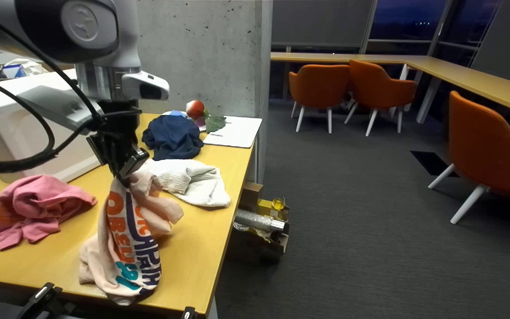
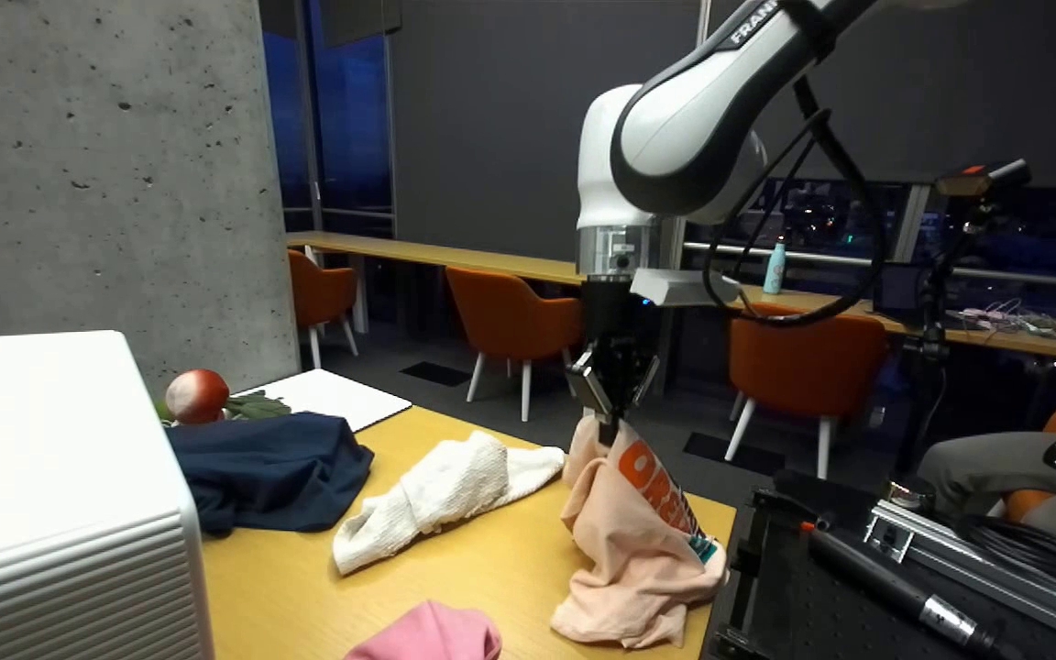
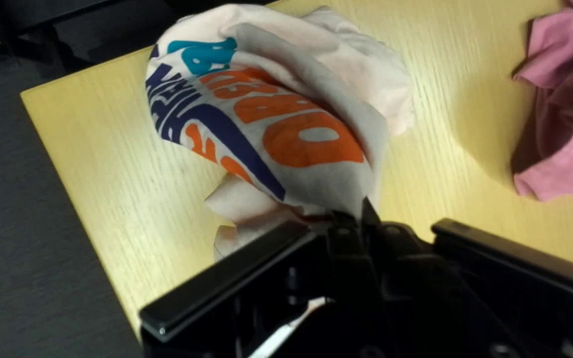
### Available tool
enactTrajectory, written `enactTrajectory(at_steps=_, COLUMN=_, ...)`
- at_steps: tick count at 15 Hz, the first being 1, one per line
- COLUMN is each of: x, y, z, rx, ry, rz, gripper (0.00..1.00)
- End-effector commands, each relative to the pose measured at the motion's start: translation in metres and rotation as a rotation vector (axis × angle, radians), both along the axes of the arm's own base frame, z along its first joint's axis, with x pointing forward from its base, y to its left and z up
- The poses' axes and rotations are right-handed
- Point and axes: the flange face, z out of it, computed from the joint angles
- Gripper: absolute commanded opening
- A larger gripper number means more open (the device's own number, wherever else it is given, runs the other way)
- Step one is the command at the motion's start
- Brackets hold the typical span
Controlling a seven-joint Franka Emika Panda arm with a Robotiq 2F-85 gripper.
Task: Move the towel forwards then move the peach shirt forwards.
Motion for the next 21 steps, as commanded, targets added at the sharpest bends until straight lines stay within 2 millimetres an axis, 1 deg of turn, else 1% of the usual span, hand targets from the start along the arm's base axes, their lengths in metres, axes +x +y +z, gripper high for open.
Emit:
enactTrajectory(at_steps=1, x=0.020, y=0.027, z=-0.042, rx=0.062, ry=0.063, rz=0.061, gripper=0.01)
enactTrajectory(at_steps=3, x=0.025, y=0.028, z=-0.070, rx=0.088, ry=0.103, rz=0.080, gripper=0.01)
enactTrajectory(at_steps=5, x=0.029, y=0.025, z=-0.092, rx=0.112, ry=0.139, rz=0.087, gripper=0.01)
enactTrajectory(at_steps=8, x=0.035, y=0.027, z=-0.112, rx=0.116, ry=0.179, rz=0.097, gripper=0.01)
enactTrajectory(at_steps=9, x=0.038, y=0.028, z=-0.115, rx=0.114, ry=0.182, rz=0.099, gripper=0.19)
enactTrajectory(at_steps=10, x=0.042, y=0.029, z=-0.115, rx=0.111, ry=0.178, rz=0.094, gripper=0.32)
enactTrajectory(at_steps=13, x=0.051, y=0.032, z=-0.100, rx=0.104, ry=0.153, rz=0.099, gripper=0.52)
enactTrajectory(at_steps=19, x=0.073, y=0.027, z=-0.056, rx=0.096, ry=0.106, rz=0.095, gripper=0.95)
enactTrajectory(at_steps=20, x=0.078, y=0.025, z=-0.051, rx=0.097, ry=0.096, rz=0.093, gripper=1.00)
enactTrajectory(at_steps=21, x=0.082, y=0.023, z=-0.047, rx=0.095, ry=0.084, rz=0.090, gripper=1.00)
